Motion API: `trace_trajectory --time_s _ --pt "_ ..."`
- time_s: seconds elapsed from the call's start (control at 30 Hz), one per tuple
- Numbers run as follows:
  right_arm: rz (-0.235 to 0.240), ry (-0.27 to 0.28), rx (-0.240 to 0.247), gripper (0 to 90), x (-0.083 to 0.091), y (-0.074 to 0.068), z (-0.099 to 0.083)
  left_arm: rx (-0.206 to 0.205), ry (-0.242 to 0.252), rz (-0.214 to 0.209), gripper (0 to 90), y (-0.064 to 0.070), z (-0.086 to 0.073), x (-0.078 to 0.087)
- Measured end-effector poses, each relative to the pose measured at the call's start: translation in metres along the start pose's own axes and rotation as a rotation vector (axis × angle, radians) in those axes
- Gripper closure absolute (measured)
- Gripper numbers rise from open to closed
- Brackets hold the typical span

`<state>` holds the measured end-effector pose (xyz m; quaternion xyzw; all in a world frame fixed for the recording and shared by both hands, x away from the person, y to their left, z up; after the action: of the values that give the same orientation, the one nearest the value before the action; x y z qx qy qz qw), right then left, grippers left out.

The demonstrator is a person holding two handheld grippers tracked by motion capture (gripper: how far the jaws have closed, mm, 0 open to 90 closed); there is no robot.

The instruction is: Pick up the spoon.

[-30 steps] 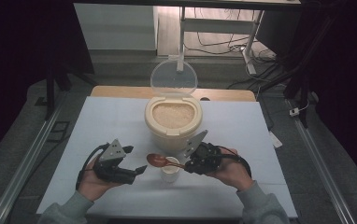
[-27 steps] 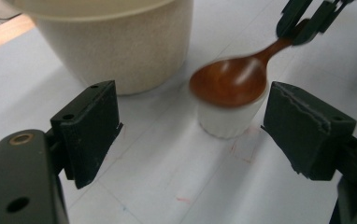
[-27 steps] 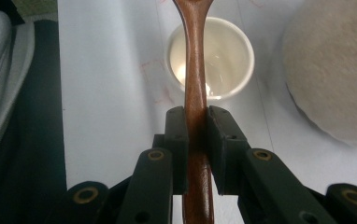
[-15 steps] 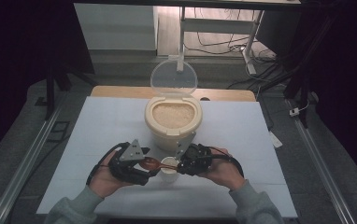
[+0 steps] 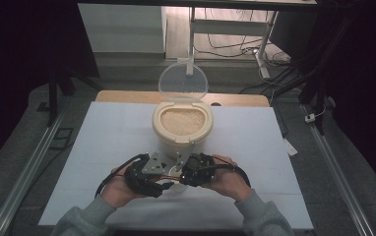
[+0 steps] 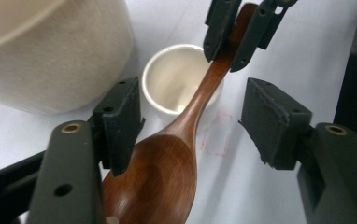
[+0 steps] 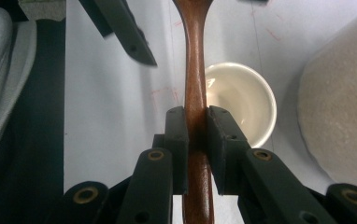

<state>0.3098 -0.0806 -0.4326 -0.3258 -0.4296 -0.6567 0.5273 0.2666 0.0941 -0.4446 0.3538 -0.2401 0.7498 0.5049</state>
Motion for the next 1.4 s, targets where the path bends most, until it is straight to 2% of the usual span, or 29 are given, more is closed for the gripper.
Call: trace_trajectory --time_s 0.23,0.27,0.3,0.37,0.47,0.6,0.67,0.73,0.9,0.97,1.03,1.07,1.1,1.13,1.17,1.23,1.27,1.3,1.33,1.37,1.4 --pt "-0.003 -0.007 0.041 78.1 -0.002 -0.005 0.007 -0.010 -0.075 -0.013 50.0 0.000 -0.001 -0.008" --pt "-0.006 -0.008 0.036 78.1 -0.002 -0.006 0.008 -0.042 -0.116 -0.015 52.6 -0.001 -0.001 -0.007" --pt "-0.007 -0.005 0.039 78.1 -0.002 -0.008 0.009 -0.024 -0.100 -0.005 54.1 0.001 -0.002 -0.010" --pt "-0.014 -0.007 0.069 78.1 -0.002 -0.010 0.011 -0.028 -0.108 0.008 62.3 0.002 -0.002 -0.011" --pt "-0.022 -0.008 0.085 78.0 -0.002 -0.011 0.012 -0.046 -0.119 0.005 65.3 0.003 -0.004 -0.012" --pt "-0.019 0.012 0.118 77.9 -0.002 -0.013 0.014 -0.073 -0.142 -0.014 70.8 0.004 -0.005 -0.012" --pt "-0.021 0.026 0.128 77.6 -0.002 -0.014 0.014 -0.087 -0.150 -0.033 73.8 0.005 -0.006 -0.013" --pt "-0.043 0.038 0.153 76.7 -0.001 -0.016 0.014 -0.092 -0.153 -0.063 78.9 0.005 -0.007 -0.014" --pt "-0.058 0.055 0.151 75.6 -0.001 -0.016 0.014 -0.084 -0.150 -0.055 79.4 0.004 -0.008 -0.014" --pt "-0.072 0.101 0.114 70.6 0.000 -0.013 0.014 -0.073 -0.140 -0.051 79.5 0.003 -0.008 -0.013" --pt "-0.087 0.150 0.026 64.8 0.004 -0.010 0.010 -0.066 -0.132 -0.041 79.5 0.001 -0.010 -0.012" --pt "-0.087 0.150 0.026 64.8 0.004 -0.010 0.010 -0.066 -0.132 -0.041 79.5 0.001 -0.010 -0.012" --pt "-0.110 0.204 -0.035 60.5 0.009 -0.005 0.004 -0.057 -0.123 -0.037 79.5 0.000 -0.010 -0.012" --pt "-0.110 0.204 -0.035 60.5 0.009 -0.005 0.004 -0.055 -0.119 -0.036 79.5 0.000 -0.011 -0.011" --pt "-0.121 0.253 -0.118 56.7 0.014 0.000 -0.003 -0.047 -0.107 -0.031 79.5 0.000 -0.011 -0.010" --pt "-0.134 0.296 -0.188 53.9 0.019 0.004 -0.011 -0.041 -0.094 -0.020 79.5 -0.001 -0.012 -0.008" --pt "-0.134 0.296 -0.188 53.9 0.019 0.004 -0.011 -0.037 -0.085 -0.016 79.5 -0.001 -0.012 -0.006" --pt "-0.153 0.332 -0.247 52.1 0.023 0.006 -0.020 -0.035 -0.076 -0.012 79.5 -0.002 -0.012 -0.005" --pt "-0.153 0.332 -0.247 52.1 0.023 0.006 -0.020 -0.031 -0.067 -0.007 79.5 -0.002 -0.012 -0.004" --pt "-0.167 0.341 -0.272 51.0 0.025 0.007 -0.023 -0.026 -0.058 -0.002 79.5 -0.003 -0.012 -0.004" --pt "-0.196 0.364 -0.319 48.7 0.029 0.010 -0.031 -0.025 -0.054 0.000 79.5 -0.003 -0.012 -0.003"
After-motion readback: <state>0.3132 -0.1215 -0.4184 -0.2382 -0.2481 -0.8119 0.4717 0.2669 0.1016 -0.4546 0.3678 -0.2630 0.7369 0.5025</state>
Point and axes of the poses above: each handheld gripper's, and its own axes: x roughly backward along the jaws, z roughly out of its top, y roughly to its right, the point moved 1 cm from there along -x, roughly forward along the jaws, and after that the axes turned 8 degrees about -z, right-handed, at the moved point
